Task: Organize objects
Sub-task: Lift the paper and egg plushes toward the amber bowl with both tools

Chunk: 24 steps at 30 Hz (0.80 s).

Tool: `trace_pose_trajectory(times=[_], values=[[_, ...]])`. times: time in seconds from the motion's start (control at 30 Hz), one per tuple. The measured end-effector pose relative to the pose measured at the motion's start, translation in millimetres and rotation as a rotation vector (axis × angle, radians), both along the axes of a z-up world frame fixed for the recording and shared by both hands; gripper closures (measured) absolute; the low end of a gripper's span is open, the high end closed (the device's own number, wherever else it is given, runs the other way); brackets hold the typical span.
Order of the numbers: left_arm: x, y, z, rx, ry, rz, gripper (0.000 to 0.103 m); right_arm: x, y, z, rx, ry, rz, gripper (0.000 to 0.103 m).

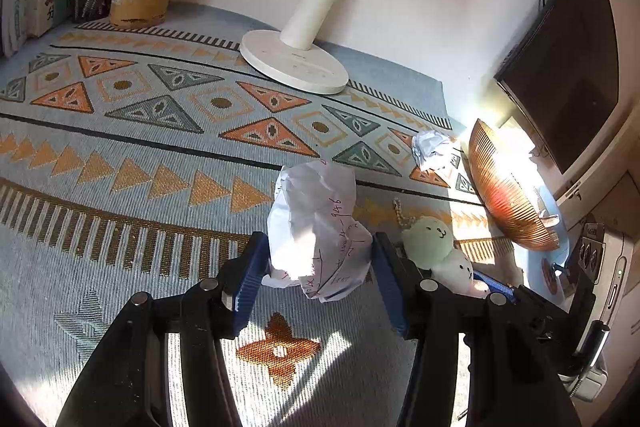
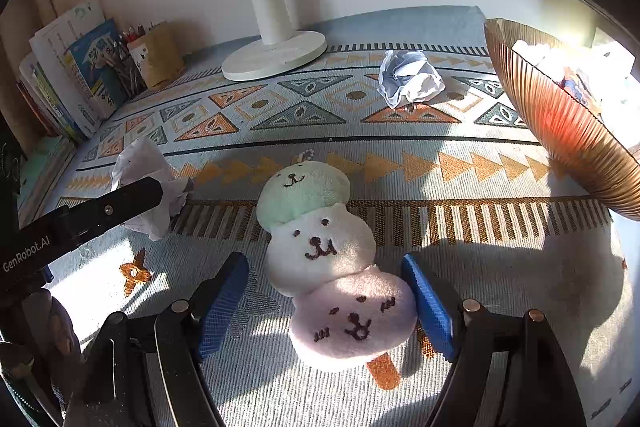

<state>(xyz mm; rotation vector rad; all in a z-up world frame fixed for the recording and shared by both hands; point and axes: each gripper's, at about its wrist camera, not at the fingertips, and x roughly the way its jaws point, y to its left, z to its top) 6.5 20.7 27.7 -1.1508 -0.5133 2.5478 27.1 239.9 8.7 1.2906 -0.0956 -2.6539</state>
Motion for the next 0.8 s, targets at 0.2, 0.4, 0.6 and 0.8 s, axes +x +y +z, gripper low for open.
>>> trace_pose_trajectory(times=[0.2,0.4,0.6,0.8], values=[[0,-1,0,0.01,-0.001,0.0,0.053,2,-5,1,0.023,0.013,0.004,0.036],[0,-1,-1,0.011,0.0,-0.003,0.053,1,-10,-1,0.071,0.009,0.009,0.04],[5,1,3,-0.002,0.036,-0.017,0.053,8,-7,7,0.057,0.071,-0.002,0.043],[7,20,14,-0.084,0.053,-0.061,0.053,30,2,27,0.071,0.187,-0.1,0.044]])
